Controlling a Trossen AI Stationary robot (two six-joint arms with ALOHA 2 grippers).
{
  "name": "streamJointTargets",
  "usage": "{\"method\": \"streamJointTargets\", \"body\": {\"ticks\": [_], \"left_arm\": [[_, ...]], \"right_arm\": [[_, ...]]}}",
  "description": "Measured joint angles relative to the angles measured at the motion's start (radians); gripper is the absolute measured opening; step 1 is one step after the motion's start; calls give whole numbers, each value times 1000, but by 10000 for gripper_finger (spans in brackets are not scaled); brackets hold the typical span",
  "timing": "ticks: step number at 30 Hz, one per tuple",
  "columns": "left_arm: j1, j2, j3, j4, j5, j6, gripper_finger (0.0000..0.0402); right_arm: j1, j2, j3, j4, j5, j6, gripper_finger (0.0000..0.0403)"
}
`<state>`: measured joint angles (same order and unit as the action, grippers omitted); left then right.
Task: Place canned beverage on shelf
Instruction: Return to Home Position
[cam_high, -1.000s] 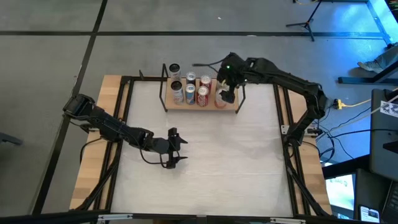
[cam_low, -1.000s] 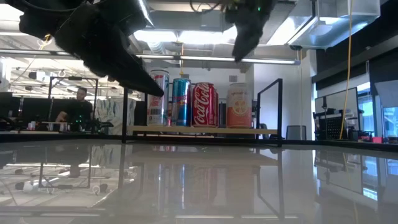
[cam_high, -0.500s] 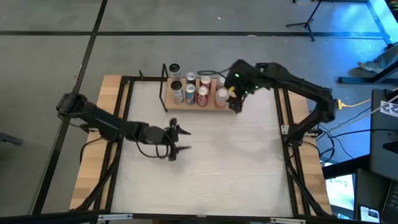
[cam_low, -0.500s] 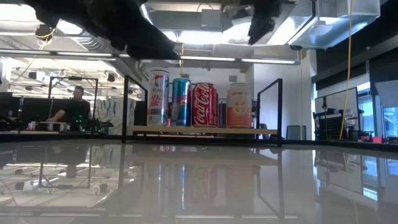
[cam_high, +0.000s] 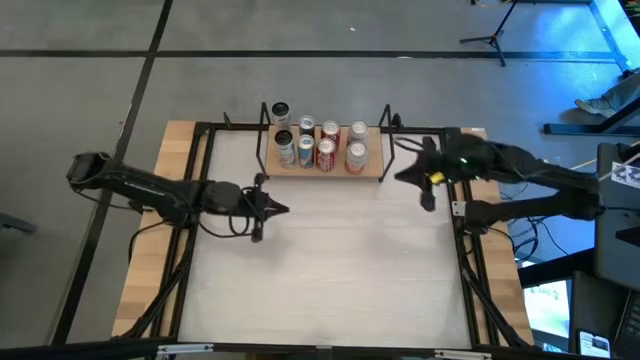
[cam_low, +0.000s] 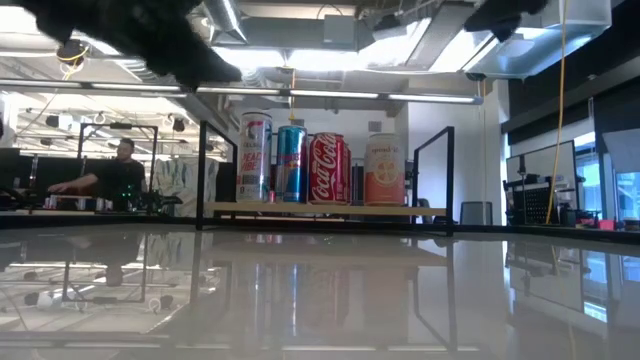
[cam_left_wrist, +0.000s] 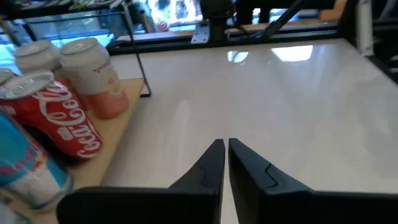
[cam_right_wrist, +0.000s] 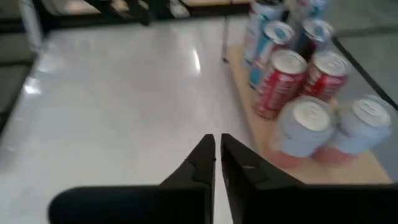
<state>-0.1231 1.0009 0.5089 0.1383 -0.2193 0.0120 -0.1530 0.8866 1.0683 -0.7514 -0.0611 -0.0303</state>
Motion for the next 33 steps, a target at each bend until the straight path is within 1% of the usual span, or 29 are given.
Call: {"method": "streamJointTargets", "body": {"ticks": [2,5,9,13,16,20,24,27,30,33], "left_arm": [[31,-33,-57,56,60,0,16],[78,-99,-157,154,128,-9,12],[118,-203,-272,228,135,-47,2],[117,-301,-363,302,153,-88,4],[108,-375,-420,337,170,-105,6],[108,-453,-475,354,152,-114,6],[108,-510,-502,349,159,-115,7],[107,-526,-502,351,189,-111,7],[107,-526,-502,350,186,-109,7],[107,-526,-502,350,185,-102,7]], "right_arm": [[20,-98,-101,72,-22,15,31],[48,-215,-236,162,-45,52,33],[64,-377,-386,227,-27,77,27],[62,-527,-513,311,-28,77,22],[62,-608,-597,416,-27,89,21],[62,-670,-678,581,-27,128,21],[61,-681,-751,669,-26,107,21],[61,-681,-820,762,-26,101,21],[61,-680,-901,851,-8,101,21],[61,-681,-968,883,-2,101,21]]}}
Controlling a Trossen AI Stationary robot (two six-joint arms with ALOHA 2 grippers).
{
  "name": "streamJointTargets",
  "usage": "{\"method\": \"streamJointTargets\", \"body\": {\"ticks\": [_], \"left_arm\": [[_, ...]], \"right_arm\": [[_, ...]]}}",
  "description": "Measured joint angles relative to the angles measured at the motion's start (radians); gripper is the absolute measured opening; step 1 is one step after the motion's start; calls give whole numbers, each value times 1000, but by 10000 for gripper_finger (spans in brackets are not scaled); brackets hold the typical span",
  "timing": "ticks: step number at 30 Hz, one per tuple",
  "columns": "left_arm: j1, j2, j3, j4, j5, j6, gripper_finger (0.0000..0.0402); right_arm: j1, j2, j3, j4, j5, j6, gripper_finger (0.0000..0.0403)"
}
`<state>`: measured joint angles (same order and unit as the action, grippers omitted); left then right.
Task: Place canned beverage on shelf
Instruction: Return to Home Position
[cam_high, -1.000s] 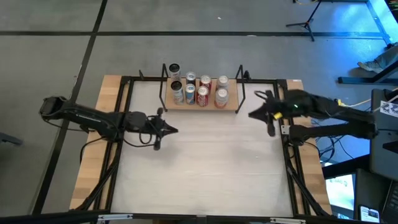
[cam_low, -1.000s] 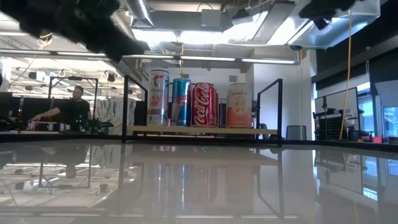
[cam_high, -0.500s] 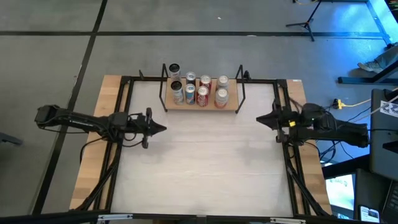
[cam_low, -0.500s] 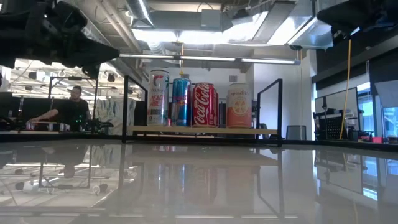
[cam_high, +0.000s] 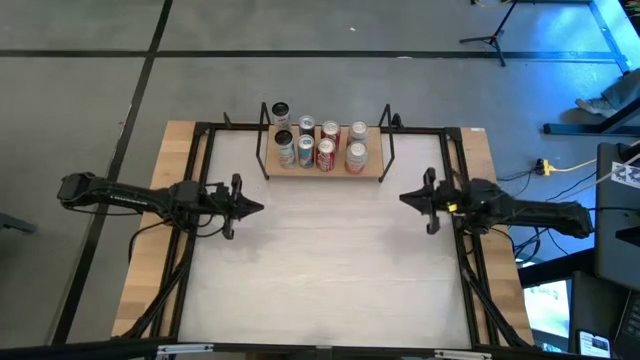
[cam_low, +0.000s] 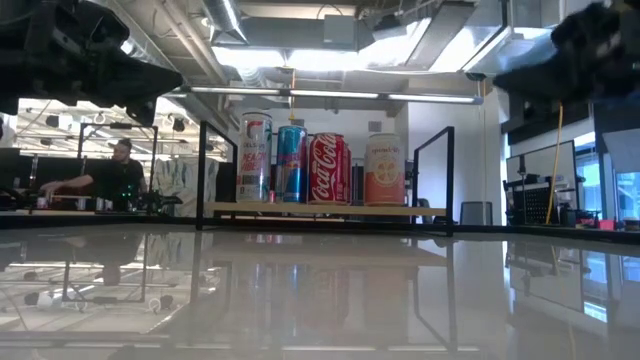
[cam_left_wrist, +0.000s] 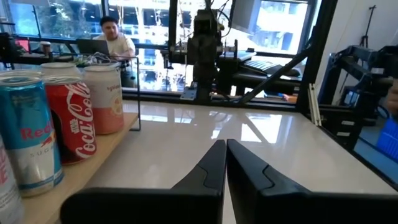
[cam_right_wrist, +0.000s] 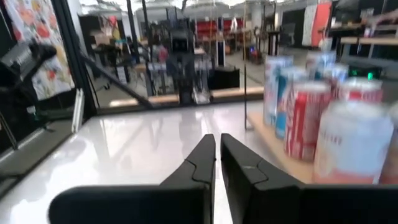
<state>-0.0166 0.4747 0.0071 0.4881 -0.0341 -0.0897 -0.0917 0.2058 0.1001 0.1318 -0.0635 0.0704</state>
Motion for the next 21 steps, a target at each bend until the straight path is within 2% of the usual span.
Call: {"method": "streamJointTargets", "body": {"ticks": [7,13,17,21], "left_arm": [[0,0,0,0,-1,21,7],[0,-14,0,-5,-33,26,7],[0,-43,0,-18,-14,48,7],[1,-104,0,-97,-11,45,7]], "right_arm": [[0,-3,-92,-3,-8,9,21],[0,-20,-93,-34,2,11,21],[0,-60,-93,-57,3,6,21],[0,-124,-93,-108,42,4,21]]}}
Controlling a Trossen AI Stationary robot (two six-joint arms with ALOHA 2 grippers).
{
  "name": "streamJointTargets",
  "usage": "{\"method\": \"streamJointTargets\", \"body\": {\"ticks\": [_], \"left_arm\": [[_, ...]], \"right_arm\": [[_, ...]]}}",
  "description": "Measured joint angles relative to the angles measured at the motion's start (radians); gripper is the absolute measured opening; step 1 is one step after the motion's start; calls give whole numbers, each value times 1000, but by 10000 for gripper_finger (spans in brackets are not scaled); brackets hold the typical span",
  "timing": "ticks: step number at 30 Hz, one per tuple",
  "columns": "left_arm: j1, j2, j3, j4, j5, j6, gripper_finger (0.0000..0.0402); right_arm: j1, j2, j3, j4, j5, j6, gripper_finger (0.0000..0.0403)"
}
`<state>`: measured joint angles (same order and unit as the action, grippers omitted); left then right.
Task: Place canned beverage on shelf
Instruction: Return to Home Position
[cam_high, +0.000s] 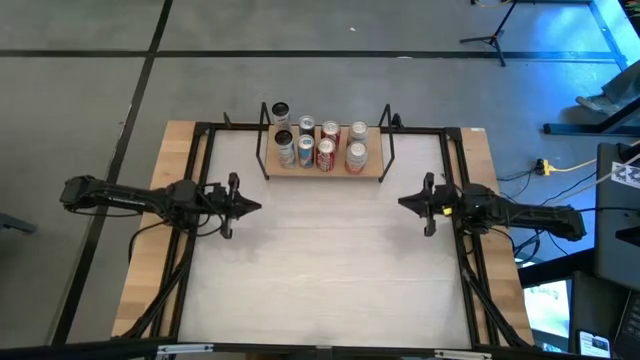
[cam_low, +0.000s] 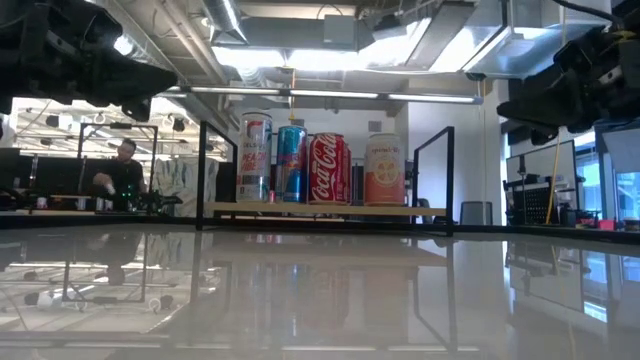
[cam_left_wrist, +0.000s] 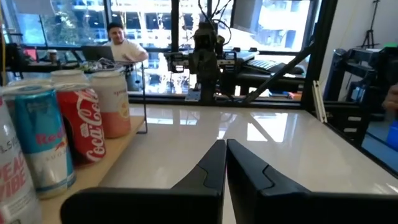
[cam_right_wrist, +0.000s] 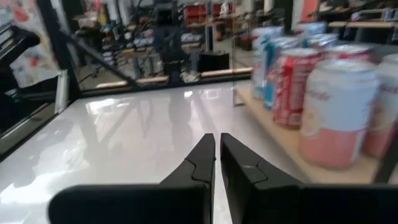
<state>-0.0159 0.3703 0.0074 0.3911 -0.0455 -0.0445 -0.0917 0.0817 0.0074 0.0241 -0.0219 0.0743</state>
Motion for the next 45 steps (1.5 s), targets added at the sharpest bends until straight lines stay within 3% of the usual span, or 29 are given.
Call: {"method": "streamJointTargets", "body": {"ticks": [10,20,26,32,41,45], "left_arm": [[0,-210,0,-203,-49,-10,7],[0,-340,0,-359,-82,-51,7],[-1,-367,1,-379,13,-80,7],[10,-367,1,-363,-81,-55,7],[14,-360,1,-361,-75,-47,7],[14,-360,1,-360,-94,63,7]], "right_arm": [[0,-54,0,-5,12,-3,21],[0,-54,0,-7,12,1,21],[0,-54,0,-7,11,10,21],[0,-54,0,-7,11,7,21],[0,-54,0,-8,11,7,21],[0,-54,0,-8,11,7,21]]}}
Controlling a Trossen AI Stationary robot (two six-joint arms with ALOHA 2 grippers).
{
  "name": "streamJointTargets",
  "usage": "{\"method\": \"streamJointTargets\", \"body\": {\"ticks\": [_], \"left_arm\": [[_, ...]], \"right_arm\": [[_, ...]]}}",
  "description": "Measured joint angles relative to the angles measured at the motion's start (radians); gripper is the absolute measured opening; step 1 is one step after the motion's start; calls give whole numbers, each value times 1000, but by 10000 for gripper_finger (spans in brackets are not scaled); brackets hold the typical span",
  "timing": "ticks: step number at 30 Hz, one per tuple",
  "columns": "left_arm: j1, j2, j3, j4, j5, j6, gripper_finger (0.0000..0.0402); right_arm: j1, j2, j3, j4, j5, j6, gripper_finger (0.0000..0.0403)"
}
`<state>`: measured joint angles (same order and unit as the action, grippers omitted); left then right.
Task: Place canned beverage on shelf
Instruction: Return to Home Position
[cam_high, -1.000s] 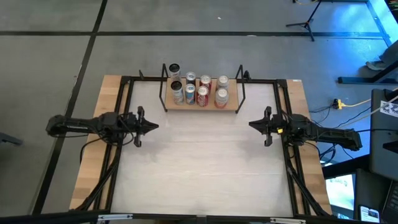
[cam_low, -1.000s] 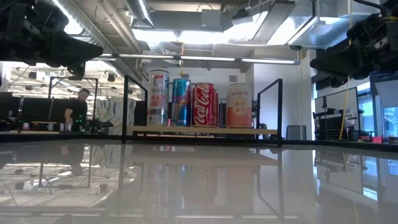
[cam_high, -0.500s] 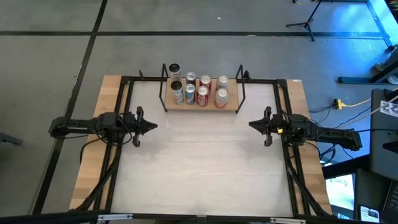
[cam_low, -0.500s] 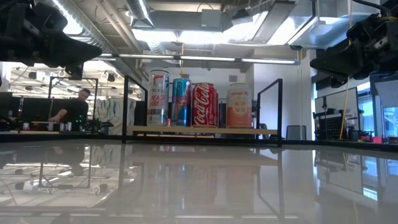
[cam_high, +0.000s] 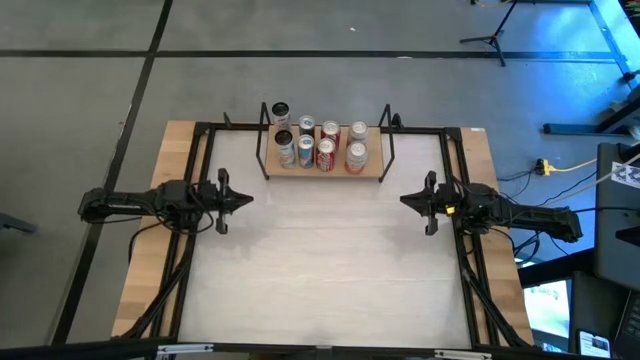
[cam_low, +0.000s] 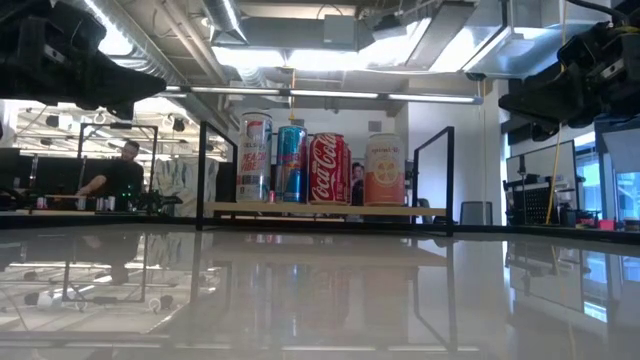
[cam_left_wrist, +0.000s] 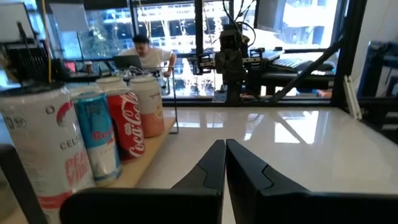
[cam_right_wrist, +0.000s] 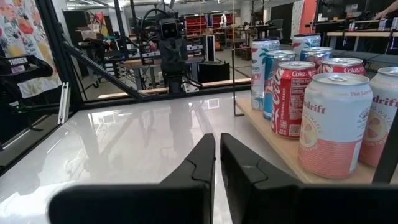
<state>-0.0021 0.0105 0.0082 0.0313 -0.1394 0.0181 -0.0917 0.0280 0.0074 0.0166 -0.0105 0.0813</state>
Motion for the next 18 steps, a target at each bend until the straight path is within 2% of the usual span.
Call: {"method": "streamJointTargets", "body": {"ticks": [18], "left_arm": [[0,0,0,0,0,17,7]], "right_arm": [[0,0,0,0,0,0,21]]}}
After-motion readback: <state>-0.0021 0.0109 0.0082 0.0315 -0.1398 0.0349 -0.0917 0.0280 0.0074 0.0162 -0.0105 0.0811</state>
